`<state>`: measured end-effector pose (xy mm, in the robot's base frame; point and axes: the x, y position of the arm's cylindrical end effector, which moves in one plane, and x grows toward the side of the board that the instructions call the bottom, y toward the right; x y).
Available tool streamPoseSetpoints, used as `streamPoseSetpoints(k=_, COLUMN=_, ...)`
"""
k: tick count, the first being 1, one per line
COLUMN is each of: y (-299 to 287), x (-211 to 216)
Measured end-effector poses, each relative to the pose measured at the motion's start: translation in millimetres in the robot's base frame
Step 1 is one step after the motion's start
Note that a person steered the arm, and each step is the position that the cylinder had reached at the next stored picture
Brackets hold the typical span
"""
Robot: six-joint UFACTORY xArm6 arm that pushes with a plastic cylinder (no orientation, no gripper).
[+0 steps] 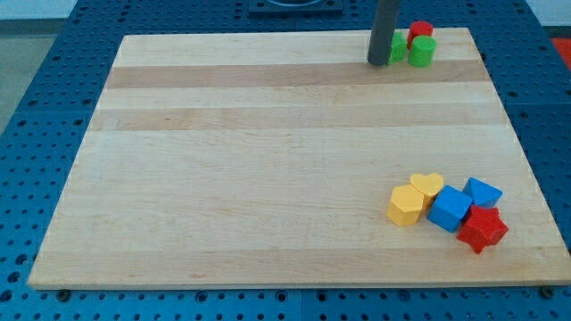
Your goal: Push the green star towards the top right
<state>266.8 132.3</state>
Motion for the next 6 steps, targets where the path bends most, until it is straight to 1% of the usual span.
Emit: streamPoseSetpoints(k=6, y=2, x=-17)
